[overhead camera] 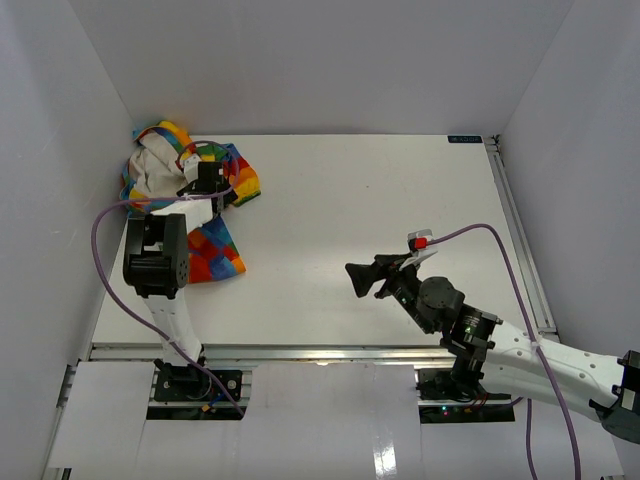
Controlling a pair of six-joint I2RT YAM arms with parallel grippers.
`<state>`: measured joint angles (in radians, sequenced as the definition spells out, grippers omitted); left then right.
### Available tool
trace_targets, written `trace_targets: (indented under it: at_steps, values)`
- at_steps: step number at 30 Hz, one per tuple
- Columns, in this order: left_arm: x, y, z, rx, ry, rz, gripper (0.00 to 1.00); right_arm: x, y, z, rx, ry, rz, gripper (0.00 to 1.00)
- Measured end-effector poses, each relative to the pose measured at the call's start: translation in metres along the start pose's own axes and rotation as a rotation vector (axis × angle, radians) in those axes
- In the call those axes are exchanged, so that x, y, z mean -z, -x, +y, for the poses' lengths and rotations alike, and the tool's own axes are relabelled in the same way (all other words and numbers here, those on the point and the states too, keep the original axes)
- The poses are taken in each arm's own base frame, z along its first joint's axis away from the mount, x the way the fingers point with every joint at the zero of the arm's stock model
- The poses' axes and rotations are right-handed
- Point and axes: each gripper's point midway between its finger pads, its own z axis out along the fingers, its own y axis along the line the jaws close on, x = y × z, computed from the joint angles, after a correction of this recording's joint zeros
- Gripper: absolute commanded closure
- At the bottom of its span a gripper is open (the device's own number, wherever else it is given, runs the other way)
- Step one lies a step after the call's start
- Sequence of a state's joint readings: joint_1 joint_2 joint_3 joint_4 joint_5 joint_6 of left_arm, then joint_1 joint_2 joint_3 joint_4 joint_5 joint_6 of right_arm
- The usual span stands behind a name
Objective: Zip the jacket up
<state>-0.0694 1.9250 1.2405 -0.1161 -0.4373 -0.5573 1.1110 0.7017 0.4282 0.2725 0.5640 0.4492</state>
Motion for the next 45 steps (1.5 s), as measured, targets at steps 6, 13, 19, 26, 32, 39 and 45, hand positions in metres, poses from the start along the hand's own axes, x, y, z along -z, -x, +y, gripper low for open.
trace_targets:
  at_steps: [6, 13, 19, 26, 32, 39, 45]
  values:
    - [-0.017, -0.023, -0.01, -0.091, -0.078, 0.082, 0.71, -0.001, -0.003, 0.001, 0.004, 0.007, 0.012, 0.1]
    - [-0.005, -0.037, -0.055, -0.108, -0.297, 0.158, 1.0, 0.0, -0.001, 0.002, -0.003, 0.009, 0.006, 0.1]
    - [0.067, -0.108, -0.152, -0.245, -0.566, 0.192, 1.0, 0.004, 0.009, 0.001, -0.019, 0.007, -0.027, 0.1]
    - [0.217, -0.221, -0.223, -0.427, -0.944, 0.279, 1.0, 0.005, 0.013, -0.001, -0.029, -0.006, -0.043, 0.1]
    - [0.28, -0.256, -0.211, -0.466, -1.085, 0.343, 0.52, 0.007, 0.016, 0.0, -0.038, -0.001, -0.051, 0.09]
    - [0.313, -0.22, -0.179, -0.414, -1.112, 0.301, 0.2, 0.007, 0.011, -0.005, -0.017, -0.011, -0.042, 0.06]
    - [0.327, -0.15, -0.174, -0.303, -1.101, 0.15, 0.23, -0.005, -0.014, -0.025, 0.048, -0.119, 0.017, 0.09]
